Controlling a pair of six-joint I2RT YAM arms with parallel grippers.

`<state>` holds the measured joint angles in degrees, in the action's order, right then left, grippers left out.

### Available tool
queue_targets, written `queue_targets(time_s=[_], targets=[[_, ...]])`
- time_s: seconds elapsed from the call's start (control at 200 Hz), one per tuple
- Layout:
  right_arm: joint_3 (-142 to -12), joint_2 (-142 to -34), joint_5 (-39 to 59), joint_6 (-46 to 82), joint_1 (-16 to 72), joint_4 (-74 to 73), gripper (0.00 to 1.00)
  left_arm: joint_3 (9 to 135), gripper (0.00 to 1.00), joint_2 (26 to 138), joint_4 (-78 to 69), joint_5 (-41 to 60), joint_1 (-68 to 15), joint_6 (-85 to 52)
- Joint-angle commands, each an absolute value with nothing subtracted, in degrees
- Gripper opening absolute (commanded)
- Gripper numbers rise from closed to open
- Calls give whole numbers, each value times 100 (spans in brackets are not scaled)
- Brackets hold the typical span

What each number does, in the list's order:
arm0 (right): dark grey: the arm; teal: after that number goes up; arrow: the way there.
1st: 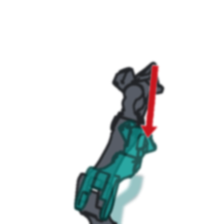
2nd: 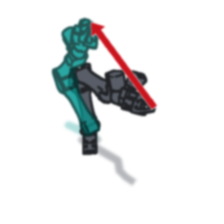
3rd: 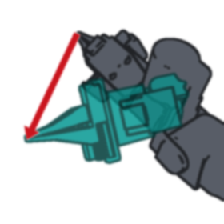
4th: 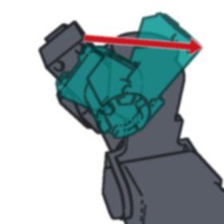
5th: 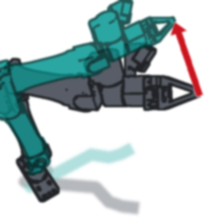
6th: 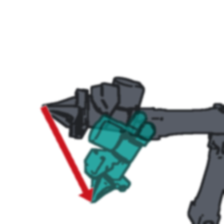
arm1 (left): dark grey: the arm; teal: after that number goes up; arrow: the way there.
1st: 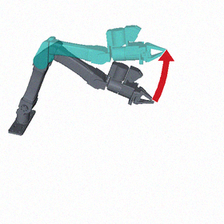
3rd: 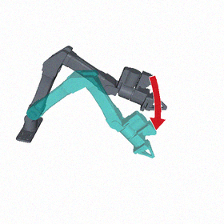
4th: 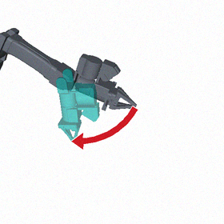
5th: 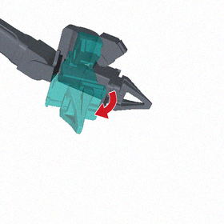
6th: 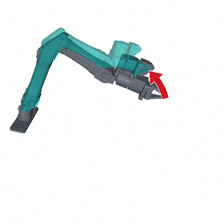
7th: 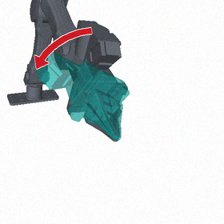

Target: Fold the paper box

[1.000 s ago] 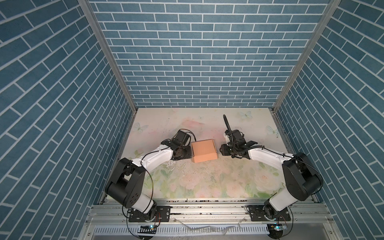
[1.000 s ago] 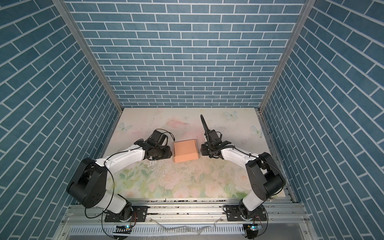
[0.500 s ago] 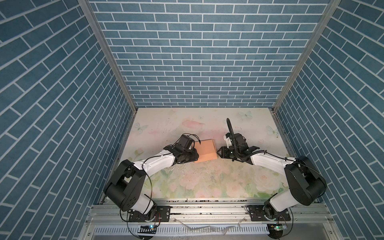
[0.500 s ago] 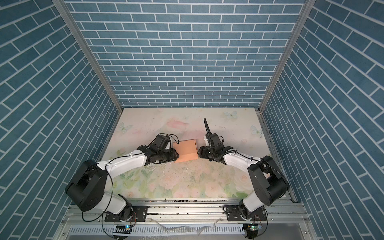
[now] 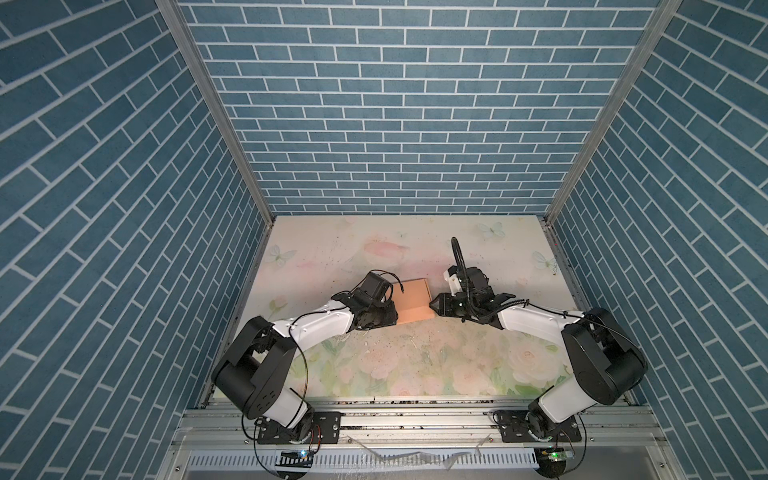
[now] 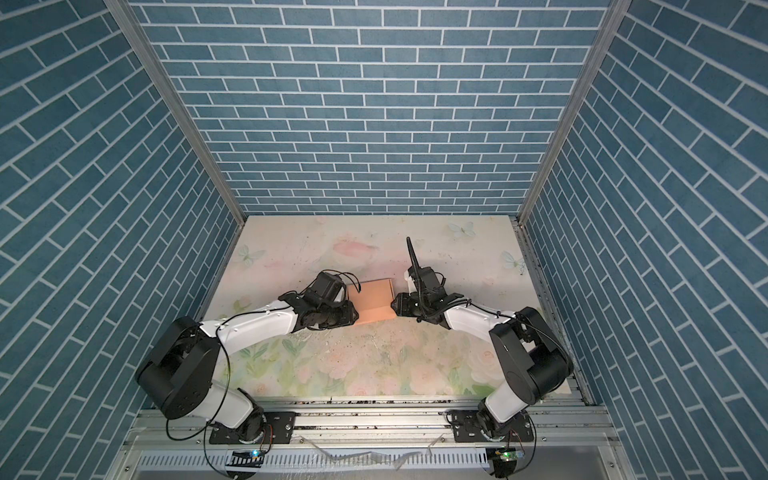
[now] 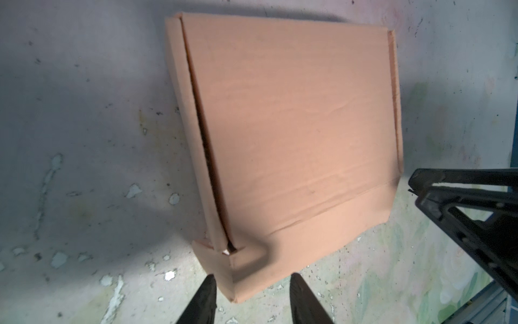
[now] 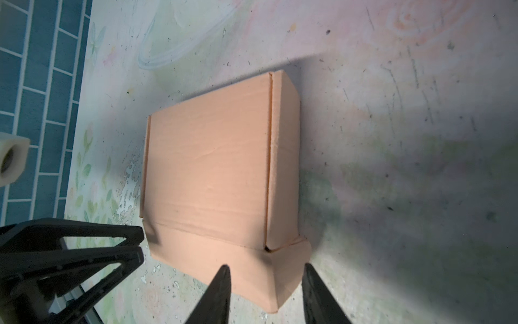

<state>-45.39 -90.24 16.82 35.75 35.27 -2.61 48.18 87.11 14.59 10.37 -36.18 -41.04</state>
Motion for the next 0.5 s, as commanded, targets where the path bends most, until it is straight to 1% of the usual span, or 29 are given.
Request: queue_targets(time_s=[0.0,0.35,0.495], targets=[[-4439,-9121,1701,3530,3577,-352,43,4799,45,8587,1732,767,-3638,-3937],[-4432,-9245,1765,3580,3656,-487,43,4754,45,9001,1152,1000,-3634,-3971],[-4325,-9315,1971,3800,3676,-857,43,4803,46,8981,1099,1018,-3665,-3978]])
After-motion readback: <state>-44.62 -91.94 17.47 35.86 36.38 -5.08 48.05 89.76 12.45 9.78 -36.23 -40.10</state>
